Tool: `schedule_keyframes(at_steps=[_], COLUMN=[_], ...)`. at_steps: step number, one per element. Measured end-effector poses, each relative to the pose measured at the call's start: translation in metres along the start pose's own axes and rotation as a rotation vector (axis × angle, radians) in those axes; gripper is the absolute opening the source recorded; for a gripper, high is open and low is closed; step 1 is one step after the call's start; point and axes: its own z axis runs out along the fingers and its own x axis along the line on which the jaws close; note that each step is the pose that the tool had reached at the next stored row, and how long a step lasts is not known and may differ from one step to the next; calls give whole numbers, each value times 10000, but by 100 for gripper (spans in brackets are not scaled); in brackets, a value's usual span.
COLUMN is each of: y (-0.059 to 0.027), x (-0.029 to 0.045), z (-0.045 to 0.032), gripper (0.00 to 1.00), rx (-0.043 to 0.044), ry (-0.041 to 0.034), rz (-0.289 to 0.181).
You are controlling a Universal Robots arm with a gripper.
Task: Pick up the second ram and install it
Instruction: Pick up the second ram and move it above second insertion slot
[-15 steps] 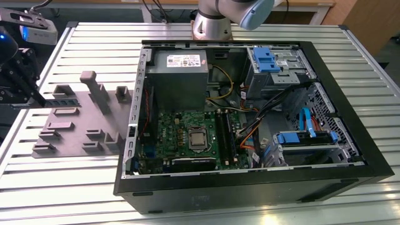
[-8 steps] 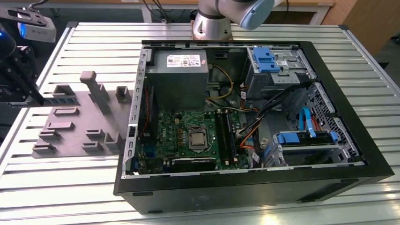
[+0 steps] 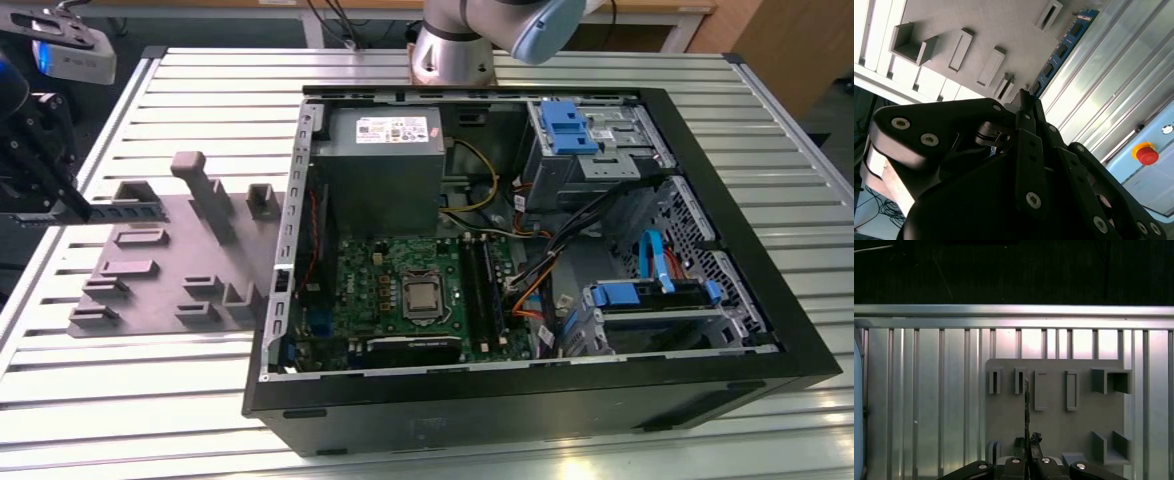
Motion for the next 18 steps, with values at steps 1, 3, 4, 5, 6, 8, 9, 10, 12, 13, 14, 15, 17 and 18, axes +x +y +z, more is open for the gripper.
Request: schedule_keyframes(at_steps=[1, 3, 4, 5, 6, 8, 9, 10, 12, 13, 14, 15, 17, 18], y=[0, 0, 0, 0, 0, 0, 0, 0, 0, 0, 0, 0, 0, 0], x=[0, 0, 0, 0, 0, 0, 0, 0, 0, 0, 0, 0, 0, -1], z=[-5, -13, -16, -20, -24, -32, -36, -41, -49, -54, -59, -62, -71, -76], gripper=[14, 14, 14, 14, 14, 14, 14, 14, 14, 14, 14, 14, 14, 14], rx=[0, 0, 0, 0, -1, 0, -2, -2, 0, 0, -1, 0, -1, -1], ry=[0, 0, 0, 0, 0, 0, 1, 1, 0, 1, 1, 0, 0, 1], rz=[0, 0, -1, 0, 0, 0, 0, 0, 0, 0, 0, 0, 0, 0])
